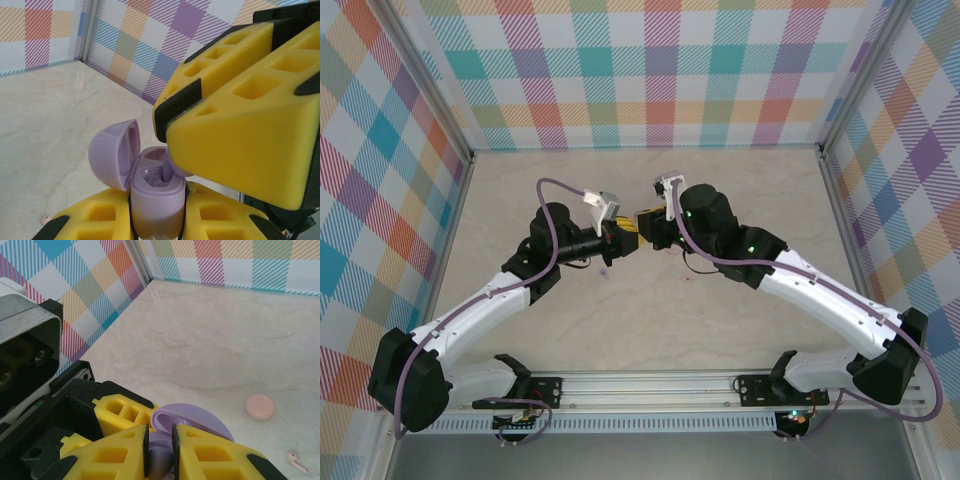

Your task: Insert the wireless bluetooth earbuds into the charging case

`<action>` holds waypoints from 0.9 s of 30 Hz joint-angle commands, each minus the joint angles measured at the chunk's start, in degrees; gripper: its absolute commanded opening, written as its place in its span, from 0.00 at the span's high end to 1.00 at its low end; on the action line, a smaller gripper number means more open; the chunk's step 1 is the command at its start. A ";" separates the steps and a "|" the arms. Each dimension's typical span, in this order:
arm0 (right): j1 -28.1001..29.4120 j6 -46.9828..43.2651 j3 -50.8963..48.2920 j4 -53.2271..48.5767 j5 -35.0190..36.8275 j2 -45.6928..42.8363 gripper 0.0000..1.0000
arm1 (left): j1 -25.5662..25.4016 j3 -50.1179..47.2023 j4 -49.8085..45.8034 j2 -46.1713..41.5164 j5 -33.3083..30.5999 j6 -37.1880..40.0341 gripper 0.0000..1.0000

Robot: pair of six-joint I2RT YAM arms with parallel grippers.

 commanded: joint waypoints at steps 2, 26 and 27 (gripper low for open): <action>-1.12 1.36 1.83 -2.07 3.12 0.49 0.80 | -0.62 -0.34 2.43 -2.27 2.68 1.83 0.87; -1.94 1.02 3.64 -3.71 0.04 -0.75 0.74 | -0.64 -0.75 1.24 -2.32 1.12 2.92 0.87; -1.93 0.93 3.31 -3.69 0.93 -1.23 0.74 | -0.60 -0.76 1.11 -2.36 1.05 3.01 0.87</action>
